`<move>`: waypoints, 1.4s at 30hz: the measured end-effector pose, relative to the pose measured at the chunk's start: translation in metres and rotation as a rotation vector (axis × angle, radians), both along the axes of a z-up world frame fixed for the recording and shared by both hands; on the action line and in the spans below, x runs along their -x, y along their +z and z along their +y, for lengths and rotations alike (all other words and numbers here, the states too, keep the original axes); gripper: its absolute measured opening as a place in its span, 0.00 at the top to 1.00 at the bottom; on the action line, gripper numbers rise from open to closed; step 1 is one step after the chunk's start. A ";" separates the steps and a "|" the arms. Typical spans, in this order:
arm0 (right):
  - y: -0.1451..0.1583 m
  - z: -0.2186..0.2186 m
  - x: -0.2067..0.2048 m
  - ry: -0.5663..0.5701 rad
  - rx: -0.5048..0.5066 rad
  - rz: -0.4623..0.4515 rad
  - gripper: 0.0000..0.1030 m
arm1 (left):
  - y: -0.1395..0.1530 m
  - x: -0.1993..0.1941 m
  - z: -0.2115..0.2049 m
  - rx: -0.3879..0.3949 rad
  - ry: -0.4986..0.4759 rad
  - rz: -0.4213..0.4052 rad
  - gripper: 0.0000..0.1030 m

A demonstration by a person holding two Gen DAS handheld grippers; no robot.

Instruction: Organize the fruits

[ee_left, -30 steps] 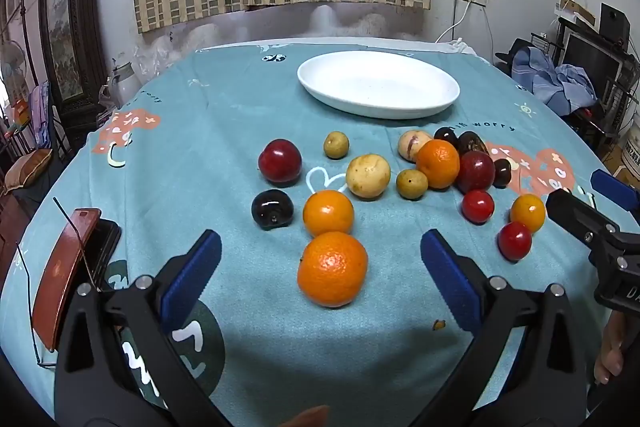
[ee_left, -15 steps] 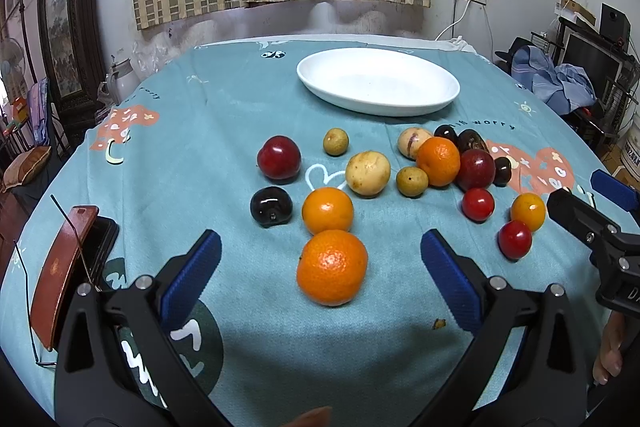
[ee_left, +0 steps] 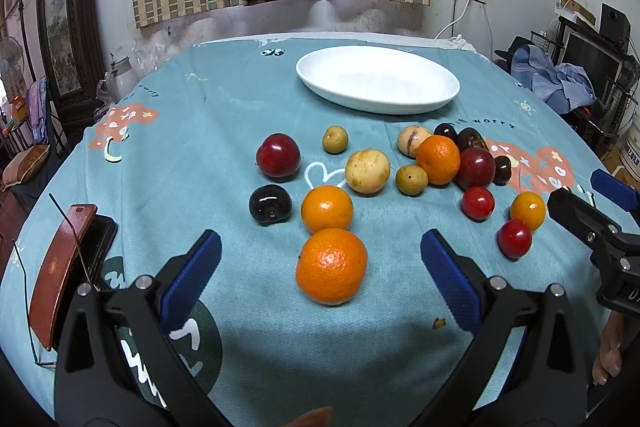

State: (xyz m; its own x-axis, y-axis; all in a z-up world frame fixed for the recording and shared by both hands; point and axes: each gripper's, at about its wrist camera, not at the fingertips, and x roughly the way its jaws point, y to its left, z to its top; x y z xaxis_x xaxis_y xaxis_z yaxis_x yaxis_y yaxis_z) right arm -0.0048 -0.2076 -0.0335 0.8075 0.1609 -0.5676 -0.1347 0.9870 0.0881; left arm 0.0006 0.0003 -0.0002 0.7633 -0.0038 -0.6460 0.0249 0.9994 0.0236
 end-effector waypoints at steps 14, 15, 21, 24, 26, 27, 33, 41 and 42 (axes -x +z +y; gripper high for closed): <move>0.000 0.000 0.000 0.000 0.000 0.001 0.01 | 0.000 0.000 0.000 0.002 0.000 0.004 0.02; 0.000 0.000 0.000 0.000 -0.001 0.001 0.01 | 0.000 0.000 0.000 0.002 -0.001 0.004 0.02; 0.000 0.000 0.000 0.000 -0.001 0.002 0.01 | -0.011 0.001 -0.004 0.003 -0.001 0.006 0.02; -0.001 0.001 0.000 0.000 -0.001 0.002 0.01 | -0.011 0.001 -0.004 0.003 -0.001 0.007 0.02; -0.001 0.001 0.000 0.000 -0.001 0.002 0.01 | -0.013 0.001 -0.005 0.003 -0.001 0.007 0.02; -0.001 0.001 0.000 0.000 -0.001 0.002 0.01 | -0.012 0.001 -0.004 0.003 -0.001 0.007 0.02; -0.001 0.001 0.000 0.000 -0.001 0.003 0.01 | -0.016 0.001 -0.006 0.004 -0.001 0.009 0.02; 0.000 -0.001 -0.005 0.004 -0.006 0.008 0.01 | -0.025 0.001 -0.010 0.004 -0.001 0.012 0.02; -0.001 -0.001 -0.004 0.006 -0.008 0.008 0.01 | -0.022 0.000 -0.008 0.005 -0.001 0.012 0.02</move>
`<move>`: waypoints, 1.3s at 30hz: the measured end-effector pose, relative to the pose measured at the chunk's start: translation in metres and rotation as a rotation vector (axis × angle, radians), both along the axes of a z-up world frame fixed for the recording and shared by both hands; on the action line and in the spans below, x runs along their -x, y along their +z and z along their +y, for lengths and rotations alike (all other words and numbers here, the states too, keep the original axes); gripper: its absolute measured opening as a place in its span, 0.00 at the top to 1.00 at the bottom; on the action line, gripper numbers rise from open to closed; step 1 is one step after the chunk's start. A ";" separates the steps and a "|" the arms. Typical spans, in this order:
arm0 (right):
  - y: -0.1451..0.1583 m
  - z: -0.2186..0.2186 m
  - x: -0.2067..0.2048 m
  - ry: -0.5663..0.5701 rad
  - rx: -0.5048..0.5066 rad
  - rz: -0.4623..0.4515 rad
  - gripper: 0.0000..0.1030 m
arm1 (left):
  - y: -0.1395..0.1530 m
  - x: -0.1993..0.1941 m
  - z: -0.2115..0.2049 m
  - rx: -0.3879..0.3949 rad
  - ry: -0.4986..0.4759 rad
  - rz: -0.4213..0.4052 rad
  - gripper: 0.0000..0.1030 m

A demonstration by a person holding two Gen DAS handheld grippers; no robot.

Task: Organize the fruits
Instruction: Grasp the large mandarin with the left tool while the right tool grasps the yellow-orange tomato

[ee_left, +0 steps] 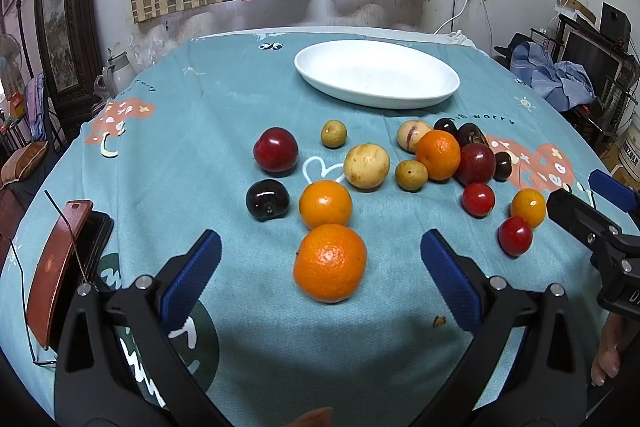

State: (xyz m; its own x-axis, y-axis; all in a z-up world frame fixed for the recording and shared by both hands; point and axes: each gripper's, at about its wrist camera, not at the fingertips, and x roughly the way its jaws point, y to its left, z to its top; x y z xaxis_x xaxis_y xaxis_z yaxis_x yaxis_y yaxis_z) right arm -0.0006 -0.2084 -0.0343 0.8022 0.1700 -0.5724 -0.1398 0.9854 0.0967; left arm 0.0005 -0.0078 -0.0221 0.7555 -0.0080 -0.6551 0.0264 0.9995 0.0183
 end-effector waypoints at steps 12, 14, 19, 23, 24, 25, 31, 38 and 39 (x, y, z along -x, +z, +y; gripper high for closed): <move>-0.017 -0.010 -0.011 0.077 -0.147 0.146 0.01 | -0.073 -0.011 -0.013 0.072 -0.030 0.186 0.02; -0.021 -0.014 -0.014 0.065 -0.174 0.180 0.01 | -0.082 -0.014 -0.012 0.091 -0.030 0.225 0.02; -0.029 -0.030 -0.021 0.045 -0.290 0.236 0.01 | -0.098 -0.004 -0.023 0.063 -0.052 0.261 0.02; -0.034 -0.042 -0.025 0.009 -0.350 0.280 0.01 | -0.097 0.003 -0.030 -0.005 -0.080 0.282 0.02; -0.036 -0.045 -0.026 0.007 -0.369 0.298 0.01 | -0.097 0.007 -0.032 -0.011 -0.089 0.283 0.02; -0.038 -0.047 -0.028 0.007 -0.386 0.313 0.01 | -0.096 0.008 -0.032 -0.010 -0.090 0.283 0.02; -0.038 -0.046 -0.027 0.058 -0.407 0.324 0.01 | -0.076 0.025 -0.023 0.092 -0.111 0.253 0.02; -0.035 -0.043 -0.024 0.093 -0.378 0.291 0.01 | -0.057 0.047 -0.037 0.172 -0.210 0.199 0.05; -0.034 -0.042 -0.024 0.109 -0.382 0.288 0.01 | -0.054 0.037 -0.032 0.169 -0.214 0.196 0.09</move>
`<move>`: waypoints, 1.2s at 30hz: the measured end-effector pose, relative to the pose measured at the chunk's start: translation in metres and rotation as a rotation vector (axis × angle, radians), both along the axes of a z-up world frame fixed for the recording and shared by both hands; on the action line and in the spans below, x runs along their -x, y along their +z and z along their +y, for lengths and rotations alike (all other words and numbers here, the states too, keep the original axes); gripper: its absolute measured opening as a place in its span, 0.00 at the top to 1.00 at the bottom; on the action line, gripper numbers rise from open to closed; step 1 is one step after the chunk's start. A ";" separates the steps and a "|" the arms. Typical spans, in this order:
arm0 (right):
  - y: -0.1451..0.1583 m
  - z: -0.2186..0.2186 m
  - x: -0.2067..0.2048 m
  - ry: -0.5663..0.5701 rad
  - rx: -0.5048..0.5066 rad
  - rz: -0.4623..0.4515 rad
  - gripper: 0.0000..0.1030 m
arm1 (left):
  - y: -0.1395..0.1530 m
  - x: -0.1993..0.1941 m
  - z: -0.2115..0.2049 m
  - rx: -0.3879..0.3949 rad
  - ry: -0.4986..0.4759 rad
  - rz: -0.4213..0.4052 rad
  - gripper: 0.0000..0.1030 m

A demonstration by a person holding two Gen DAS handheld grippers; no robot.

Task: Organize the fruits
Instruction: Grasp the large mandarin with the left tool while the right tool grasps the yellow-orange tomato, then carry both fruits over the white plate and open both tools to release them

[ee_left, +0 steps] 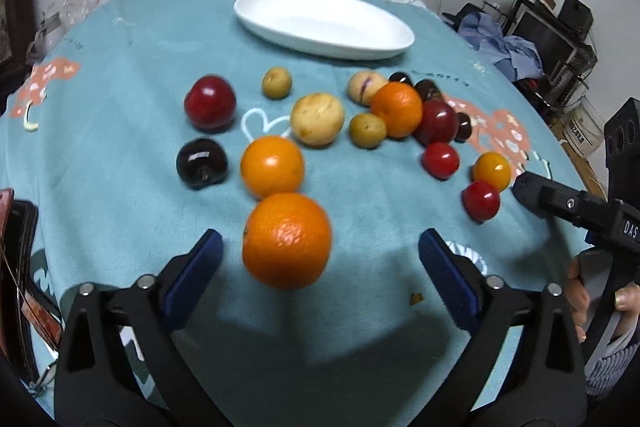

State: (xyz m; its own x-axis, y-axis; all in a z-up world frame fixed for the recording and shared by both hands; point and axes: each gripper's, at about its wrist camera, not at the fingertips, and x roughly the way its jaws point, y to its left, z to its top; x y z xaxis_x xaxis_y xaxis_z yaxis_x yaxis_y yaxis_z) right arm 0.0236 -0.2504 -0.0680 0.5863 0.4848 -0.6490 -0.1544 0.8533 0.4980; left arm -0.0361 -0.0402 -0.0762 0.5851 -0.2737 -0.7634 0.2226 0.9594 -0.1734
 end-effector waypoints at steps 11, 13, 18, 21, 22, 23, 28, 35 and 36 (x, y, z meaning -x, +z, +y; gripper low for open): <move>-0.004 0.013 -0.005 0.060 0.084 0.017 0.39 | 0.000 -0.052 0.039 0.042 0.002 0.057 0.45; -0.007 0.013 -0.008 0.058 0.080 0.037 0.42 | 0.001 -0.052 0.039 0.045 0.002 0.056 0.45; -0.005 0.009 -0.015 0.015 0.094 0.025 0.43 | 0.001 -0.053 0.041 0.090 -0.011 0.053 0.55; -0.006 0.001 -0.022 -0.005 0.051 0.039 0.43 | 0.000 -0.055 0.043 0.115 -0.012 0.059 0.56; -0.008 0.000 -0.025 -0.004 0.036 0.054 0.43 | 0.000 -0.056 0.043 0.115 -0.013 0.059 0.56; -0.011 -0.001 -0.029 -0.003 0.019 0.061 0.43 | 0.000 -0.056 0.042 0.114 -0.015 0.060 0.56; -0.011 0.001 -0.030 0.002 0.052 0.046 0.58 | -0.001 -0.058 0.041 0.115 -0.016 0.058 0.56; -0.004 -0.008 -0.022 0.024 -0.047 0.038 0.59 | 0.015 -0.053 0.037 0.129 -0.040 0.008 0.57; 0.000 -0.010 -0.023 0.027 -0.068 0.037 0.59 | 0.018 -0.055 0.038 0.139 -0.043 0.009 0.57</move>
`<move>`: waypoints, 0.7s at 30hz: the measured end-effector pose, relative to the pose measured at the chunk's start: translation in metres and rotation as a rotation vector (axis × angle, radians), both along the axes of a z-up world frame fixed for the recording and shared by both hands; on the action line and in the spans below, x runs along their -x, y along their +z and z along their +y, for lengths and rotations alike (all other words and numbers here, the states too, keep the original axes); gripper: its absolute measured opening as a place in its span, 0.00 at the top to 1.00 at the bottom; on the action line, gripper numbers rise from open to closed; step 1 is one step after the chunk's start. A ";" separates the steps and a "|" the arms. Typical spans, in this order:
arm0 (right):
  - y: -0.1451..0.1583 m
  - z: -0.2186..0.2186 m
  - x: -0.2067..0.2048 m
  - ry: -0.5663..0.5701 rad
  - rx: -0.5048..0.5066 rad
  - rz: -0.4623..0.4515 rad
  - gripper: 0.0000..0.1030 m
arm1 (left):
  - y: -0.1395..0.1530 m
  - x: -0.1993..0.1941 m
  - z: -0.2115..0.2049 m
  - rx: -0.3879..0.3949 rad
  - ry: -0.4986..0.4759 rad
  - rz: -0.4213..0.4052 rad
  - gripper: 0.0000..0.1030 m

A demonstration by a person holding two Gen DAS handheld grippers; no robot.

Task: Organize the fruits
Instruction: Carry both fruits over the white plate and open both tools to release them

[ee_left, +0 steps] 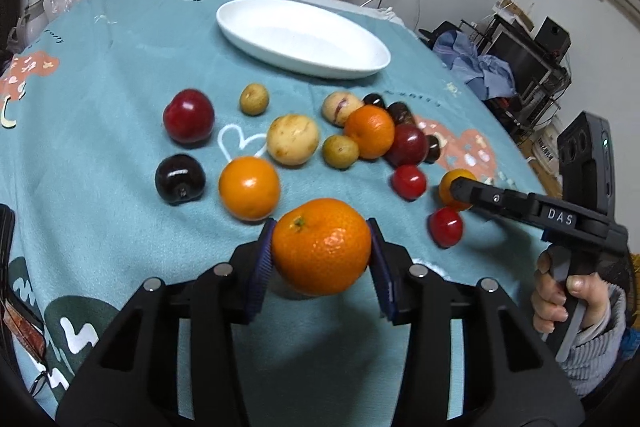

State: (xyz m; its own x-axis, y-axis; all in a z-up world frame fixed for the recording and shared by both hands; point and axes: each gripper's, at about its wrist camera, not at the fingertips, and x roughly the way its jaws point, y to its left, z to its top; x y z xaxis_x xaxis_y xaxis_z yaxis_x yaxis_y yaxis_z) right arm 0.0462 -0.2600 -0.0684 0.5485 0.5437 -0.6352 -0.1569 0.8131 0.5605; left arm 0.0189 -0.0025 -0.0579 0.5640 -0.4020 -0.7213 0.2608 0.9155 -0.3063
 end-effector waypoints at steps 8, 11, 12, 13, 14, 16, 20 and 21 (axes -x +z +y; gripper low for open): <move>0.059 0.006 -0.046 0.000 -0.041 -0.064 0.59 | 0.054 -0.069 -0.012 0.008 0.017 -0.061 0.57; 0.066 0.016 -0.086 -0.019 -0.067 -0.065 0.59 | 0.059 -0.110 -0.024 -0.010 0.043 -0.079 0.56; 0.065 0.020 -0.099 -0.025 -0.067 -0.065 0.59 | 0.056 -0.123 -0.029 -0.015 0.051 -0.076 0.56; 0.063 0.024 -0.115 -0.037 -0.060 -0.065 0.59 | 0.053 -0.134 -0.032 -0.021 0.057 -0.073 0.56; 0.061 0.025 -0.124 -0.045 -0.053 -0.066 0.59 | 0.048 -0.148 -0.035 -0.023 0.065 -0.065 0.56; 0.054 0.028 -0.144 -0.060 -0.034 -0.066 0.59 | 0.039 -0.164 -0.038 -0.020 0.079 -0.050 0.56; 0.039 0.030 -0.175 -0.078 -0.001 -0.047 0.53 | 0.024 -0.189 -0.040 -0.028 0.090 -0.029 0.56; 0.037 0.028 -0.176 -0.079 0.000 -0.045 0.47 | 0.021 -0.192 -0.040 -0.020 0.090 -0.023 0.55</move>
State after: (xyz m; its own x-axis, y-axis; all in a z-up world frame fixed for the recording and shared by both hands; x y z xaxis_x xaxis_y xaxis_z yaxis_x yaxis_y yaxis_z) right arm 0.2219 -0.2317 -0.0312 0.6174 0.4977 -0.6092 -0.1175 0.8240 0.5542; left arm 0.2105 -0.0427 -0.0365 0.6139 -0.3347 -0.7149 0.1844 0.9414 -0.2823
